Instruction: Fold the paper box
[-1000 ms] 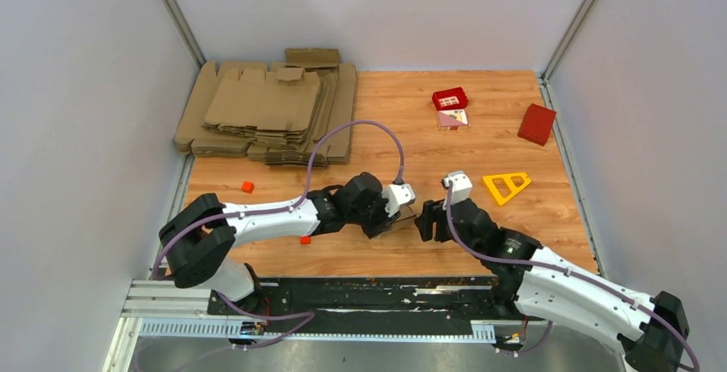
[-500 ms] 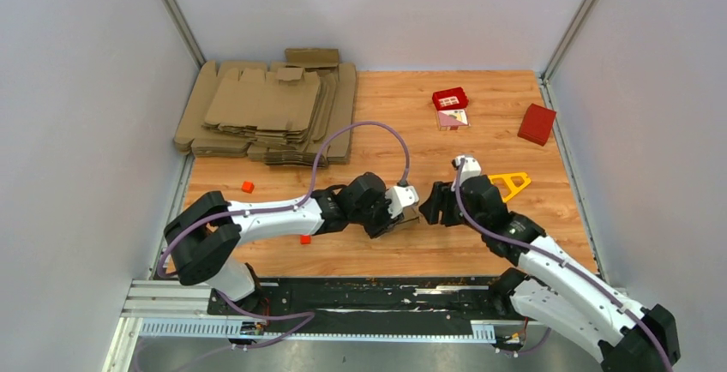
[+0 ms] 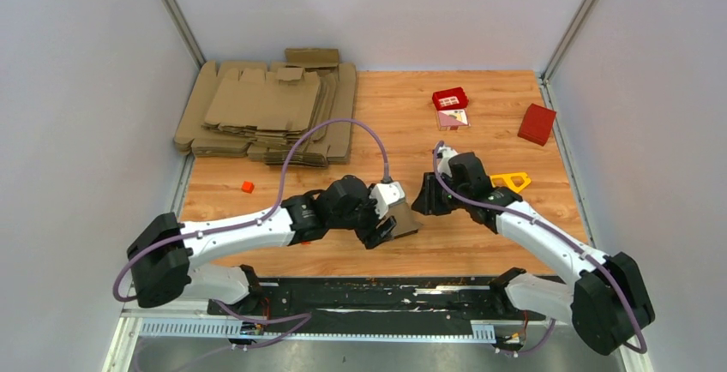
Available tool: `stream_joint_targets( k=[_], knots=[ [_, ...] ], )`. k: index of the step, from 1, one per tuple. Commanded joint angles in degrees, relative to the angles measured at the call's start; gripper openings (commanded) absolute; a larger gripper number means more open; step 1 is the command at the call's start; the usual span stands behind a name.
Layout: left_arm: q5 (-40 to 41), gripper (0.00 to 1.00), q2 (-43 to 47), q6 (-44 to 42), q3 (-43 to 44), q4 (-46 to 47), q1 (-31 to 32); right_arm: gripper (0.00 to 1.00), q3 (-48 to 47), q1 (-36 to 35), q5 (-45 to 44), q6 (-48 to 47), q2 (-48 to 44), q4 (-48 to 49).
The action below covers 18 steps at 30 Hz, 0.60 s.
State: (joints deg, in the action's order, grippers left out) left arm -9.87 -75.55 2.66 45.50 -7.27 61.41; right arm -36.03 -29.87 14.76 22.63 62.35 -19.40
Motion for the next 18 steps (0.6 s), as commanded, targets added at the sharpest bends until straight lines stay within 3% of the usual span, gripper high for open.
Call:
stream_joint_targets(
  k=[1,7,12,18],
  knots=[
    [0.0,0.62,3.5,8.7,-2.2,1.7,-1.0,0.28,-2.4,-0.5,5.6,-2.0,3.4,2.0],
    [-0.3,0.30,0.9,15.5,-5.6,4.9,-4.6,0.21,0.6,-1.1,7.1,-0.7,6.6,4.5],
    [0.2,0.22,-7.4,18.0,-5.5,5.9,-5.6,0.15,3.0,-1.5,6.8,-0.3,8.5,6.0],
    [0.0,0.19,-12.2,18.8,-5.1,7.0,-5.8,0.12,5.7,-1.5,6.0,-0.3,10.3,7.4]
  ],
)
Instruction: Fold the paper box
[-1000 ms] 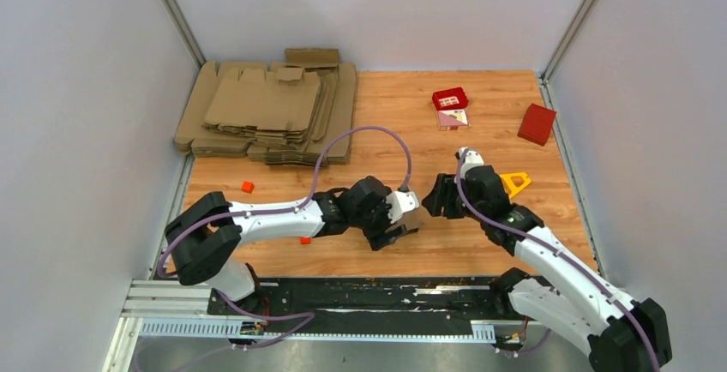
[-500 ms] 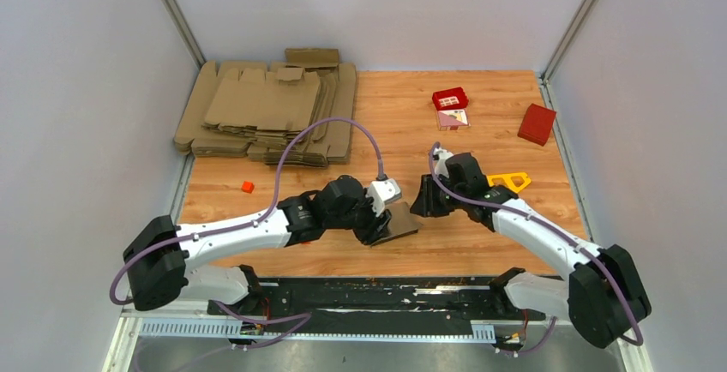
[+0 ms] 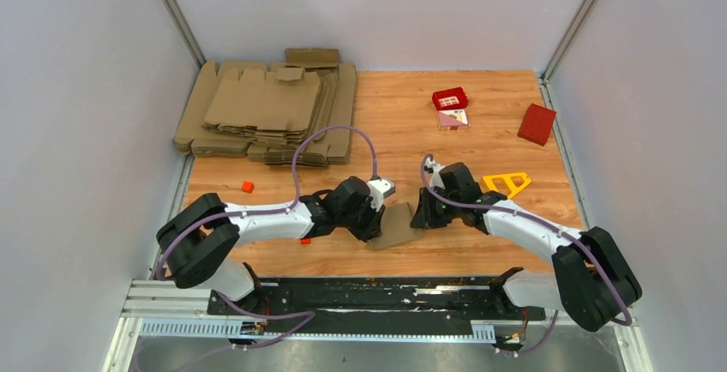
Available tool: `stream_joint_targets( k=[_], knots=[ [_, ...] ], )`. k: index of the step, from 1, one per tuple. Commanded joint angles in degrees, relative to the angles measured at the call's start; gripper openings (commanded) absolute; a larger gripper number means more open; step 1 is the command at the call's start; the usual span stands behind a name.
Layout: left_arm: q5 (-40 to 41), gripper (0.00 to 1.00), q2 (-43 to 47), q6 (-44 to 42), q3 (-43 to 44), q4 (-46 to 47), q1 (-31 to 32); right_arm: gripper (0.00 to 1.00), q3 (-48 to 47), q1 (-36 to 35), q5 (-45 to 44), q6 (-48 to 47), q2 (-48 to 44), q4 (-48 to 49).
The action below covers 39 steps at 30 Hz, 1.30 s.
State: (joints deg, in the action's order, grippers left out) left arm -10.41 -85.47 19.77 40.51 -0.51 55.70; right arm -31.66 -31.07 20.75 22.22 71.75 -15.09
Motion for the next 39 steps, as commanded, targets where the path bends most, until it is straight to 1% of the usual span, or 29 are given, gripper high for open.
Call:
stream_joint_targets(
  k=[1,5,9,10,13,16,18,21,24,27,33,37,39],
  knots=[
    [0.8,0.19,-2.3,1.6,-0.1,0.2,-0.1,0.12,1.5,-0.4,-0.2,0.0,1.1,3.1],
    [2.9,0.19,-0.3,1.5,0.2,-0.8,-0.1,0.11,0.3,-0.4,-1.4,-1.1,0.4,1.0],
    [7.1,0.21,5.1,2.4,-0.7,-3.2,-0.2,0.20,-2.3,-0.4,-3.4,-2.2,-3.0,-2.8],
    [8.0,0.22,6.7,3.0,-1.1,-3.5,-0.2,0.22,-2.7,-0.4,-4.0,-2.5,-3.9,-3.6],
    [9.7,0.33,11.0,4.4,-2.8,-4.3,-0.2,0.27,-3.9,-0.4,-5.6,-3.2,-5.4,-6.0],
    [11.5,0.42,12.8,6.4,-4.1,-5.3,-0.4,0.32,-4.1,-0.4,-7.2,-3.5,-5.2,-6.1],
    [12.4,0.43,11.9,7.6,-4.7,-5.6,-1.1,0.34,-4.1,-0.4,-7.7,-3.6,-4.3,-5.6],
    [11.4,0.43,10.0,9.0,-5.4,-4.1,-2.3,0.36,-3.7,-0.4,-7.3,-3.3,-2.1,-3.3],
    [9.2,0.44,8.3,9.3,-5.2,-1.9,-3.1,0.36,-3.6,-0.4,-5.0,-3.2,1.2,-1.2],
    [8.9,0.44,5.9,9.0,-4.2,-1.5,-3.7,0.33,-2.6,-0.4,-2.9,-2.6,3.3,0.9],
    [4.7,0.42,0.3,8.4,-2.9,2.2,-7.1,0.26,1.4,-0.8,0.3,0.0,1.2,4.1],
    [1.7,0.37,-5.0,5.4,0.8,2.5,-9.0,0.25,3.6,-3.8,0.7,2.8,-0.8,5.6],
    [1.4,0.35,-7.3,2.7,4.0,1.0,-9.3,0.25,4.9,-5.6,0.4,4.9,-2.1,6.7]
  ],
)
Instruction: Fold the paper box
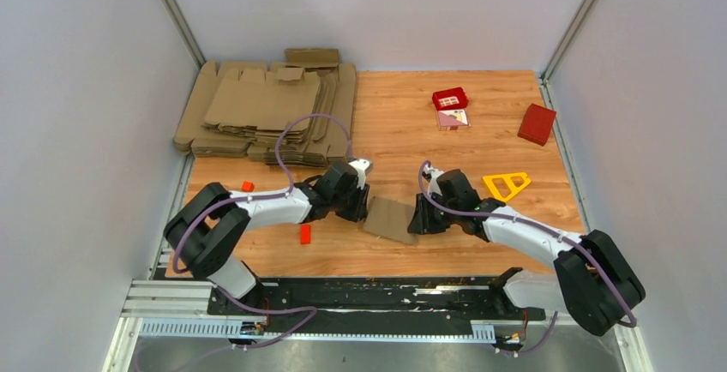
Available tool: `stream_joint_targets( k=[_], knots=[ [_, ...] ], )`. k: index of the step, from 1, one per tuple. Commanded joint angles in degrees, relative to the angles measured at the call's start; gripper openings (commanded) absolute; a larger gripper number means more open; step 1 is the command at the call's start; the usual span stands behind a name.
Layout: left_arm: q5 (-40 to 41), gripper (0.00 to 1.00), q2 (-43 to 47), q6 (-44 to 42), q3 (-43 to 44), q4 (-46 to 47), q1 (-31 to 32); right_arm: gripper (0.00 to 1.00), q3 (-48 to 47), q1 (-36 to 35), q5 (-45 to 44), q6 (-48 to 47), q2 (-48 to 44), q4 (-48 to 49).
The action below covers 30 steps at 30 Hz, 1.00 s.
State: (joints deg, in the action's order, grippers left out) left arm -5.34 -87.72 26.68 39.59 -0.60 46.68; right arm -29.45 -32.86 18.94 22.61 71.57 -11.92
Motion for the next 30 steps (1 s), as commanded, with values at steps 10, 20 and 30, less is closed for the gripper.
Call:
stream_joint_targets(
  k=[10,20,30],
  knots=[
    [3.4,0.38,-16.1,-14.4,23.4,-10.1,-1.0,0.39,3.1,-9.5,-4.6,8.0,-10.9,-1.9],
    [8.8,0.41,-4.3,-12.1,17.6,-11.0,-3.9,0.50,-3.7,-9.0,-12.8,0.8,-21.0,-13.9],
    [3.7,0.19,11.1,-2.6,1.6,-8.5,-4.1,0.60,-10.4,-2.4,-8.1,-3.4,-9.2,-9.3]
  ],
)
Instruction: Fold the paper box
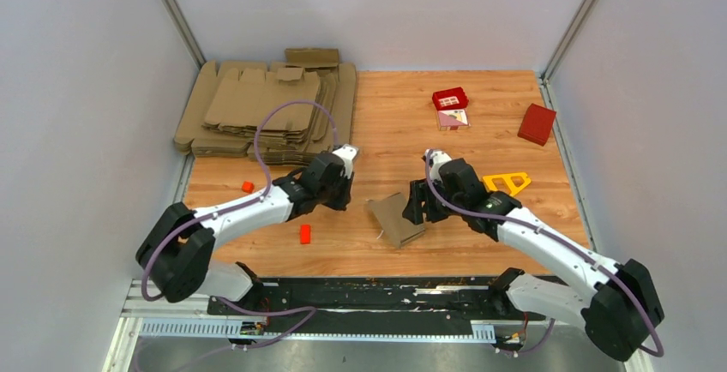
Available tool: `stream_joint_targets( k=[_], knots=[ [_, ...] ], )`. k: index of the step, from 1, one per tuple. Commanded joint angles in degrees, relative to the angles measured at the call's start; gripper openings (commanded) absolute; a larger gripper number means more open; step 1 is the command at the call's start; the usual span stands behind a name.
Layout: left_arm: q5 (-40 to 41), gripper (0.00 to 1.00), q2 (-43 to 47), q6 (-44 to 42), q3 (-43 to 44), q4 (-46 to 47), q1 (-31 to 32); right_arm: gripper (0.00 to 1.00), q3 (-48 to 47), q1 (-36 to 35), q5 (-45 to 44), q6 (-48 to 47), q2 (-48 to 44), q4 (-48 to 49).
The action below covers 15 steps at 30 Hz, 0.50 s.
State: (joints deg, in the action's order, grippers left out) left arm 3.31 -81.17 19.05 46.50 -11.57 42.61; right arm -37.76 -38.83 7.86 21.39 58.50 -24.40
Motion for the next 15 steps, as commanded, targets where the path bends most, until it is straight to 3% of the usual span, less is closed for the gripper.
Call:
stream_joint_targets(
  k=[1,3,7,15],
  knots=[
    [-7.5,0.12,5.3,6.2,-7.3,4.2,-0.1,0.57,-1.8,5.0,5.2,-2.0,5.1,4.8],
    [-13.2,0.00,6.2,8.9,-11.2,8.9,0.0,0.56,-1.6,7.1,9.3,-1.6,8.0,7.6],
    [-17.6,0.00,6.4,15.4,-17.5,20.5,1.3,0.61,-4.3,8.3,12.3,-3.0,16.3,8.0],
    [-19.9,0.00,-0.3,23.6,-22.4,39.4,3.6,0.47,-2.1,9.8,17.7,-1.8,24.3,13.7]
  ],
)
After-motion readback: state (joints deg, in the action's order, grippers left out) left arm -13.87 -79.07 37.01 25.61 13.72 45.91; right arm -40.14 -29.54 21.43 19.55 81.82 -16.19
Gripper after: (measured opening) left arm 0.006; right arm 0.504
